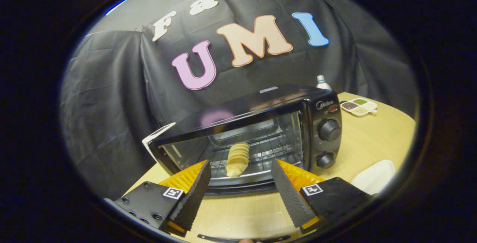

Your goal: Open the toaster oven, put the food inside, and close the toaster oven door.

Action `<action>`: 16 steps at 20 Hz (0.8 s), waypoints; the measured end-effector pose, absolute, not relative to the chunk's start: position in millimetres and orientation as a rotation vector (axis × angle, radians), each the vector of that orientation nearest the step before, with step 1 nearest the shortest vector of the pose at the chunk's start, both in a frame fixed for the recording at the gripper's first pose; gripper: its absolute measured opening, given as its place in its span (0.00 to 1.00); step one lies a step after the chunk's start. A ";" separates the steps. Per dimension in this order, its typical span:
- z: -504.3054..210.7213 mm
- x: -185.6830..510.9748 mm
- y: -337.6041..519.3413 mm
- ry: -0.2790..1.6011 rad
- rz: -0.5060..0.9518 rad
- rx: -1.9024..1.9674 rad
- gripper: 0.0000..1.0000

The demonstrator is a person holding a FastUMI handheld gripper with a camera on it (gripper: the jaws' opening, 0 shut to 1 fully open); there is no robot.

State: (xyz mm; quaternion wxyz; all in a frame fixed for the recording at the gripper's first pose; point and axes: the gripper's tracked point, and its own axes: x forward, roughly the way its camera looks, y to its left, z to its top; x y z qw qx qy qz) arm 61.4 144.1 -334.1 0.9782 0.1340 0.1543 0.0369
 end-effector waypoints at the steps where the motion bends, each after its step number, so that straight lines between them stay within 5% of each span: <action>1: -333.4 49.1 143.2 0.310 0.083 0.261 0.99; 16: -407.1 -97.8 152.2 0.497 0.128 0.202 0.99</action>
